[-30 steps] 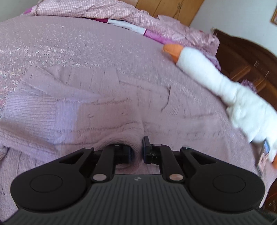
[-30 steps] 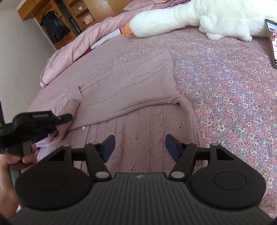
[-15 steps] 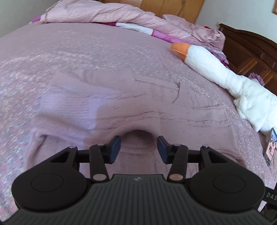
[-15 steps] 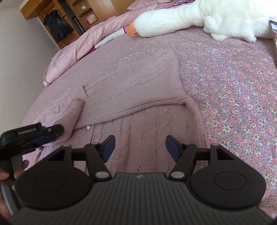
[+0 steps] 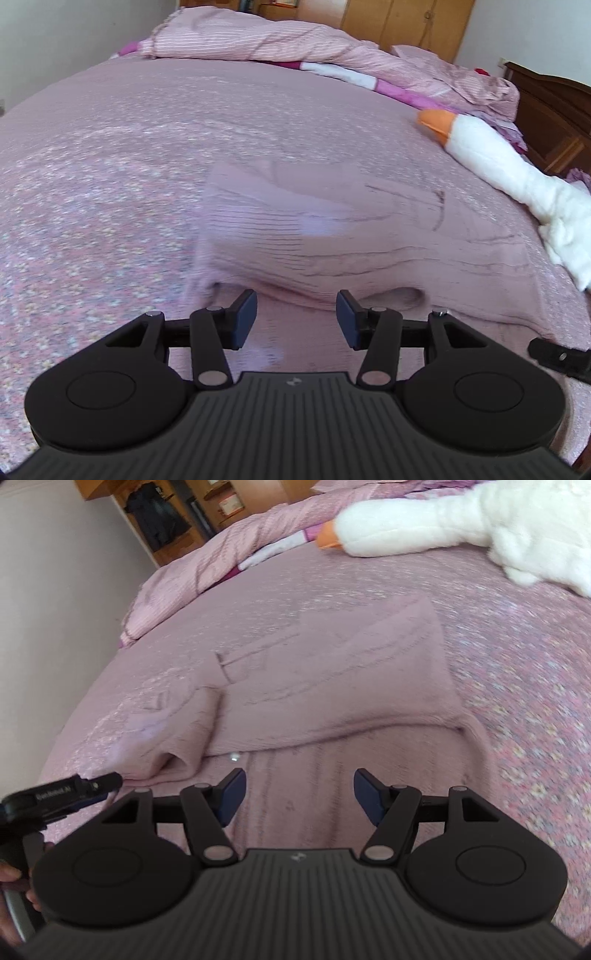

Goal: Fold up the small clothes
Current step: 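Move the right gripper to the cardigan side edge and grasp it, then fold the side edge over the cardigan front with the right gripper, then open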

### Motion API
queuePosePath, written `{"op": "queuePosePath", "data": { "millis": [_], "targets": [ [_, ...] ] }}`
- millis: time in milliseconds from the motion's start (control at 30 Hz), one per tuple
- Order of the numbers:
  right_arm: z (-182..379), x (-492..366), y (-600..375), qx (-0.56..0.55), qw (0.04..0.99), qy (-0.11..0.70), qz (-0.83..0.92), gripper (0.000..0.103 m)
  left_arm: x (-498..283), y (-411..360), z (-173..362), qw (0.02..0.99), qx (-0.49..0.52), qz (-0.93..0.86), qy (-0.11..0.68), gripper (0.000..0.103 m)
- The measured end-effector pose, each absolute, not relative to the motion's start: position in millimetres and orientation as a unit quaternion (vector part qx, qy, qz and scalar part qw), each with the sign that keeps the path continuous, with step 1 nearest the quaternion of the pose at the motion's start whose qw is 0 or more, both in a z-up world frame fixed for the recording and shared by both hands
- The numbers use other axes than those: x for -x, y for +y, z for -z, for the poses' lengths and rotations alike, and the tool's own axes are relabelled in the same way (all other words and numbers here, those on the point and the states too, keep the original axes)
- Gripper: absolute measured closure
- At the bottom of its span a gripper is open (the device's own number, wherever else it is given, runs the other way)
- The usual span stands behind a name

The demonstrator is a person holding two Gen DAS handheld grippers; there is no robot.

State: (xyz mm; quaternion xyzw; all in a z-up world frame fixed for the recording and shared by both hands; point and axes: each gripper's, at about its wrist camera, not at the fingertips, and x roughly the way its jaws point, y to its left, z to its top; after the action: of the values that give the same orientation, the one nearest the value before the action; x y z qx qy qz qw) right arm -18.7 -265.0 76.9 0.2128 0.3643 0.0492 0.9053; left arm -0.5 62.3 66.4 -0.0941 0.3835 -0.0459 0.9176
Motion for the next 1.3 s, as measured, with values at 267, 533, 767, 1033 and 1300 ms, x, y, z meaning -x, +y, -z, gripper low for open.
{"op": "queuePosePath", "data": {
  "millis": [267, 533, 767, 1033, 1300],
  "targets": [
    [-88, -5, -249, -0.181, 0.907, 0.374, -0.068, 0.036, 5, 82, -64, 0.917, 0.104, 0.018, 0.385, 0.047],
    [-94, -47, -225, -0.173, 0.898, 0.39, -0.102, 0.036, 7, 90, -61, 0.917, 0.109, 0.001, 0.383, 0.047],
    [-82, -97, -195, -0.188, 0.873, 0.429, -0.136, 0.036, 4, 95, -52, 0.914, 0.107, -0.01, 0.392, 0.047],
    [-66, -134, -165, -0.159, 0.867, 0.449, -0.143, 0.055, -2, 97, -43, 0.913, 0.105, -0.021, 0.393, 0.047],
    [-112, -128, -162, -0.141, 0.917, 0.341, -0.152, 0.092, -5, 103, -34, 0.911, 0.111, -0.033, 0.397, 0.047]
  ]
}}
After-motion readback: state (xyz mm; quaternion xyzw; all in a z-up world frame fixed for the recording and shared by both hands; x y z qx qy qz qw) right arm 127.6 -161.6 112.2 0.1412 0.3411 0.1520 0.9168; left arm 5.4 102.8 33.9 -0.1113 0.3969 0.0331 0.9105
